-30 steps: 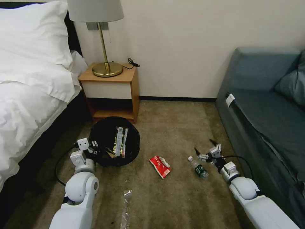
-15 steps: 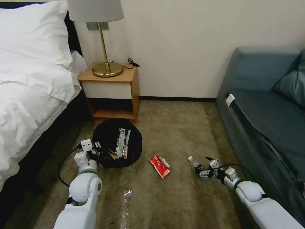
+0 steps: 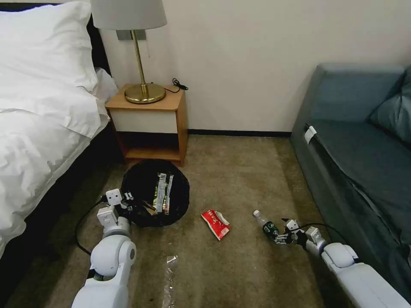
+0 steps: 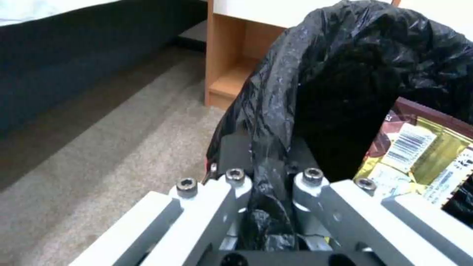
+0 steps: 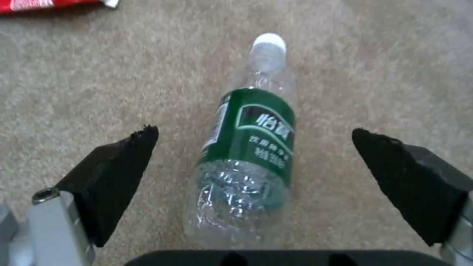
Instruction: Pick up the trash bin, then pick up the garbage on the floor and place it into the trash bin.
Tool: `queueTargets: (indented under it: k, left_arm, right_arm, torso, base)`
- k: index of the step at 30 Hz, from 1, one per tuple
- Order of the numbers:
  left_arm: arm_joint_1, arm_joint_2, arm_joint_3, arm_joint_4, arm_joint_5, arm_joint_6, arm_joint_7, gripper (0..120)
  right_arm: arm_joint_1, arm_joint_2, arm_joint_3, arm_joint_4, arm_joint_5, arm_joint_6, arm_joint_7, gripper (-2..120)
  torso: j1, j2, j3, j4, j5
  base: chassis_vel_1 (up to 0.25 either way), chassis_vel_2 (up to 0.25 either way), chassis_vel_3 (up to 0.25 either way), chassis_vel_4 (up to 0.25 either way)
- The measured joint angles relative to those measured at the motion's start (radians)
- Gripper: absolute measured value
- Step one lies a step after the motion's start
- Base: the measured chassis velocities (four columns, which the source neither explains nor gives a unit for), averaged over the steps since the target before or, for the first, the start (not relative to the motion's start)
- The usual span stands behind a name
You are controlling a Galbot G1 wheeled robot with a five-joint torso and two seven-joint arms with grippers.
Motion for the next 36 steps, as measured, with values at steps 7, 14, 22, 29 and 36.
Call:
queueTargets:
  k: [7,14,22,29,36]
  left_arm:
    - [0.003,-0.004,-0.005,0.001,0.003,-0.001,0.0,4]
    - [0.015,-0.003,-0.013,-0.007,0.003,-0.002,0.0,4]
    - [0.023,-0.003,-0.02,-0.013,0.003,-0.003,0.001,4]
    - [0.027,-0.002,-0.022,-0.015,0.002,-0.005,0.003,4]
    - [0.024,-0.001,-0.023,-0.016,-0.001,-0.005,0.003,4]
  right_arm:
    - [0.031,0.024,-0.013,-0.072,-0.012,0.02,-0.006,100]
    - [0.06,0.053,-0.012,-0.155,-0.025,0.051,-0.026,100]
    - [0.072,0.081,0.001,-0.2,-0.037,0.074,-0.047,81]
    - [0.068,0.09,0.011,-0.198,-0.036,0.075,-0.043,54]
    - [0.062,0.092,0.023,-0.193,-0.034,0.075,-0.036,35]
  torso:
    - [0.0,0.0,0.0,-0.0001,0.0]
    - [0.0,0.0,0.0,-0.0001,0.0]
    - [0.0,0.0,0.0,-0.0001,0.0]
    - [0.0,0.0,0.0,-0.0001,0.0]
    - [0.0,0.0,0.0,-0.0002,0.0]
  base:
    - [0.0,0.0,0.0,0.0]
    - [0.0,0.0,0.0,0.0]
    - [0.0,0.0,0.0,0.0]
    - [0.0,0.0,0.0,0.0]
    - [0.0,0.0,0.0,0.0]
